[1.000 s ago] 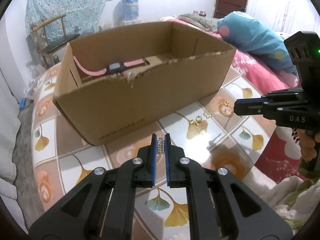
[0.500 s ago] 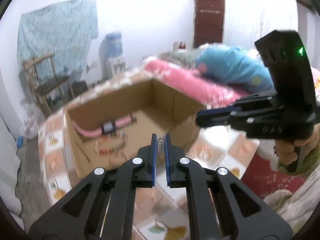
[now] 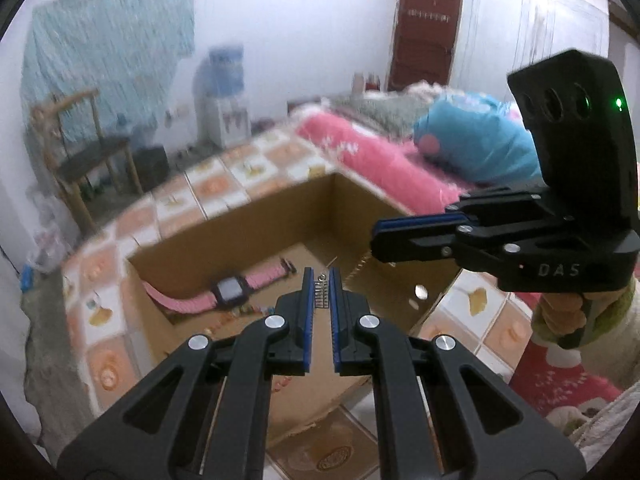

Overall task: Organize jewelry
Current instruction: 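Lower the gold chain into the box and open both grippers, then withdraw both grippers toward the gold earrings beside the box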

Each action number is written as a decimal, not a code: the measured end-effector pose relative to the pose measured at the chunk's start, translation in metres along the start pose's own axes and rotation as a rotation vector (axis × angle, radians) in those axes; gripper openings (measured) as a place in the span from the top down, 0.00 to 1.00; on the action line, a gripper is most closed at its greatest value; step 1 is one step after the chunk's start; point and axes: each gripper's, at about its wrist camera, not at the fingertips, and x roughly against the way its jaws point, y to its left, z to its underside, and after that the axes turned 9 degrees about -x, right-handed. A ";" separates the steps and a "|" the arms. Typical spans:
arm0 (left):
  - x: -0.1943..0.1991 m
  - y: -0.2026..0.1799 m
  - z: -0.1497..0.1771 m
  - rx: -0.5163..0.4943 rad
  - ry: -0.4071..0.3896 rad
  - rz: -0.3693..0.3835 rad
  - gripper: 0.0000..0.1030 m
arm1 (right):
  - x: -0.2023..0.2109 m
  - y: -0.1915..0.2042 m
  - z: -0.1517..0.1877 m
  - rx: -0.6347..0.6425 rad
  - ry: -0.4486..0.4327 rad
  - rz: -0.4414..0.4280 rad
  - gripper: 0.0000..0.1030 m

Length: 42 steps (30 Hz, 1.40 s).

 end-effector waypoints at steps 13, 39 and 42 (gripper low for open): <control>-0.084 0.016 0.011 0.070 0.241 0.115 0.93 | -0.050 -0.036 0.002 -0.079 0.197 0.077 0.95; 0.023 -0.005 0.016 0.063 0.022 -0.009 0.45 | 0.075 -0.031 0.019 -0.097 -0.074 0.041 0.56; 0.048 -0.016 0.031 0.073 -0.024 0.008 0.38 | 0.092 -0.025 0.039 -0.079 -0.105 0.033 0.53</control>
